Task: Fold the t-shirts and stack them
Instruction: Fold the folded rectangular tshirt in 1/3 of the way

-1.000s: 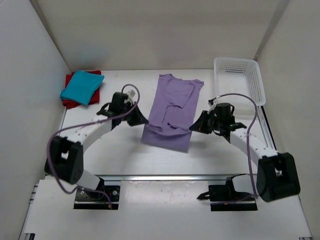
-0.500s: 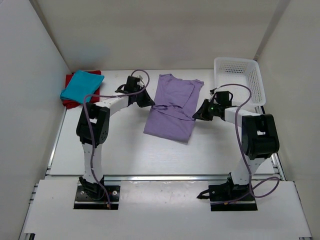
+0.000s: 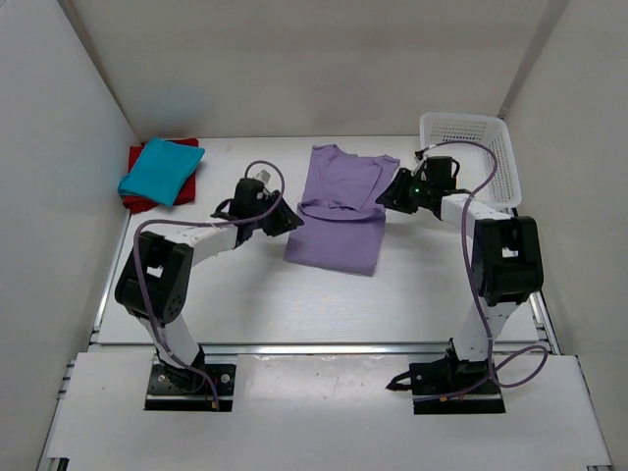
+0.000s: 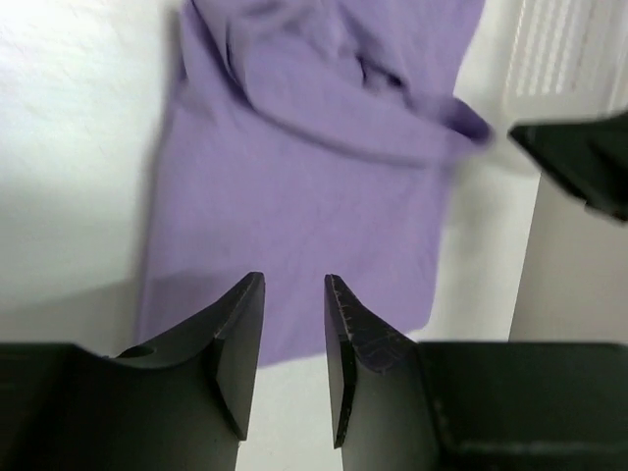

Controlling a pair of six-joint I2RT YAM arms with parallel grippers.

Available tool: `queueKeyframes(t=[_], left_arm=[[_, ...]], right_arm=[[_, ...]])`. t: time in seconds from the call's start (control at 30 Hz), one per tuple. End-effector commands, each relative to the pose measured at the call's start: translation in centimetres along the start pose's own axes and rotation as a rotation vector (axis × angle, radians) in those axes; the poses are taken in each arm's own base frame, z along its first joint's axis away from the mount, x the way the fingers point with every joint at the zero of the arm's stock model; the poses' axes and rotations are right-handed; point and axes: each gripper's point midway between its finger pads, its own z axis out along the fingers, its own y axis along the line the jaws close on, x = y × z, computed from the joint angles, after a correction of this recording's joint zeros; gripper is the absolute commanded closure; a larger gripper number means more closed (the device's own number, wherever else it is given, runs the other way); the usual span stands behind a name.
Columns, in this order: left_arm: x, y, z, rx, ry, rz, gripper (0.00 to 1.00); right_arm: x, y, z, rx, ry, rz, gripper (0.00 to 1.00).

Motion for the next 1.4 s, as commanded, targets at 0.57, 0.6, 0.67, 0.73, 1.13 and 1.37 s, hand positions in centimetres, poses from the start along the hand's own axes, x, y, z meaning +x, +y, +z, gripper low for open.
queueKeyframes(t=[0.57,0.6,0.67,0.73,1.13,1.37], left_arm=[[15.5,8.2,-3.7,-0.021,0.222,0.003,0.65],[16.2,8.5,-4.2,-0.022,0.229,0.002,0.66],[17.3,9.4,-6.0,-0.020,0.229,-0.008,0.66],[17.6,9.6,-7.1,-0.018,0.222,0.004,0.65],[13.0,1.4,-8.8,0.133,0.074,0.175,0.69],[14.2,1.4,-6.3,0.152,0.119,0.158,0.90]], right_arm=[[20.4,-0.4,-3.2,0.135,0.234,-0.141,1.00],[21.2,-0.7,-3.5,0.142,0.243,-0.136,1.00],[23.5,-1.5,-5.0,0.131,0.267,-0.134,1.00],[25.0,-2.0,-6.0,0.135,0.293,-0.129,1.00],[18.0,9.6,-4.8,-0.094,0.164,-0.367,0.99],[16.3,10.8,2.5,-0.064,0.167,-0.453,1.00]])
